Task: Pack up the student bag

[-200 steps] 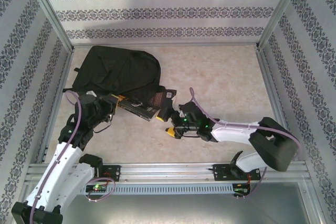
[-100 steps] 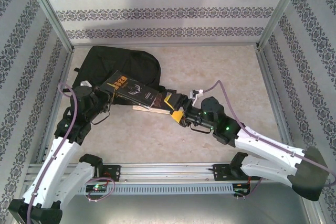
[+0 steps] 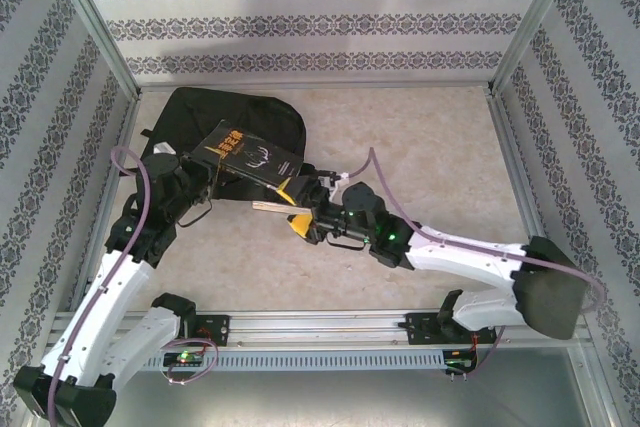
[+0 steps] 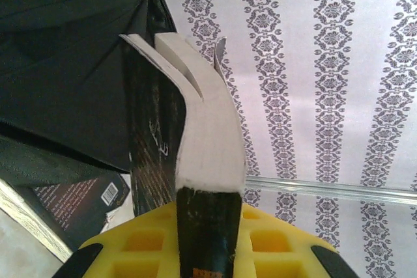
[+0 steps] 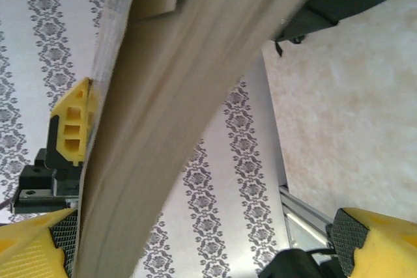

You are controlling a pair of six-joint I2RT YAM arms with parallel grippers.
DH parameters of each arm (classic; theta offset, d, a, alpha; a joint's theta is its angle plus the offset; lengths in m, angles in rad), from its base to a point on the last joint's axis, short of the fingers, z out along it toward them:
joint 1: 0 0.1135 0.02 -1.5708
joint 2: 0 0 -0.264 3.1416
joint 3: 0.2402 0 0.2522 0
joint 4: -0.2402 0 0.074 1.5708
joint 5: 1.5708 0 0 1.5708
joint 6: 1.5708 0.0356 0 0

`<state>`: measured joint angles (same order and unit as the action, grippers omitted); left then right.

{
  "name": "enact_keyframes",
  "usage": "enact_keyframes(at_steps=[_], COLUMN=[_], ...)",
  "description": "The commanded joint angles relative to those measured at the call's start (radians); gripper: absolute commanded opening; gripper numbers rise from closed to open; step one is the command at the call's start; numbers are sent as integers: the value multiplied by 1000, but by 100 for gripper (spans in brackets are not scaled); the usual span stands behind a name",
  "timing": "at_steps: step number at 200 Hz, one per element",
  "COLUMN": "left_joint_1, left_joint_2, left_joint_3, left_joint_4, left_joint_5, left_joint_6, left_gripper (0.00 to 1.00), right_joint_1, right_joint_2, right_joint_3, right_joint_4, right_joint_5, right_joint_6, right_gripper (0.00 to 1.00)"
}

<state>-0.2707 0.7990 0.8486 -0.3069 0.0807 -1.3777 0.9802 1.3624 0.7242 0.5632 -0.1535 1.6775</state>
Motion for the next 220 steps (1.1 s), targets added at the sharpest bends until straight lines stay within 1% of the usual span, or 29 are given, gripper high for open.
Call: enact_keyframes(at_steps=[1,8,25,41,65,78,96,113,119,133,143,160,174,189,215,220], left_joint_1=[-28,-30,-32,-32,-34,-33,-36,-39,-43,-51,-58,-72,-82,-91,-101,-102], left_joint_2=[-25,-38,-66,-87,-125,-146,-169,-183,-186,-194,-198,-201,-201,-202,-205,-205], left_joint_3=[21,3,-23,-33,-53,-65,-94,-127,-138,-150,-159,-168,-170,-168,-173,-177], left_joint_4=[88,95,80,62,33,14,8,21,24,22,23,29,32,28,29,31], left_joint_5=[2,-1,4,18,31,36,50,73,78,78,75,71,68,61,57,58], left_joint_6=[-5,-13,-24,-25,-30,-30,-39,-50,-53,-53,-53,-55,-51,-44,-34,-34], left_gripper=[0,0,0,0,0,0,0,0,0,0,0,0,0,0,0,0], right_joint_1=[11,8,-15,-46,-87,-98,-102,-104,-105,-106,-106,-103,-101,-102,-101,-103], right_joint_2=[33,41,41,30,8,-6,-16,-10,-4,12,27,54,70,82,82,79], right_joint_3=[24,18,8,-1,-9,-6,2,7,11,25,38,59,75,88,100,97], right_joint_4=[190,224,241,242,244,236,224,215,218,217,226,231,233,231,206,199], right_joint_5=[77,95,107,107,101,95,86,78,74,54,36,15,5,-1,4,9], right_joint_6=[-17,-22,-34,-41,-54,-73,-100,-116,-119,-123,-133,-137,-147,-152,-180,-185], right_gripper=[96,94,90,84,73,65,57,55,52,48,44,40,35,34,24,20])
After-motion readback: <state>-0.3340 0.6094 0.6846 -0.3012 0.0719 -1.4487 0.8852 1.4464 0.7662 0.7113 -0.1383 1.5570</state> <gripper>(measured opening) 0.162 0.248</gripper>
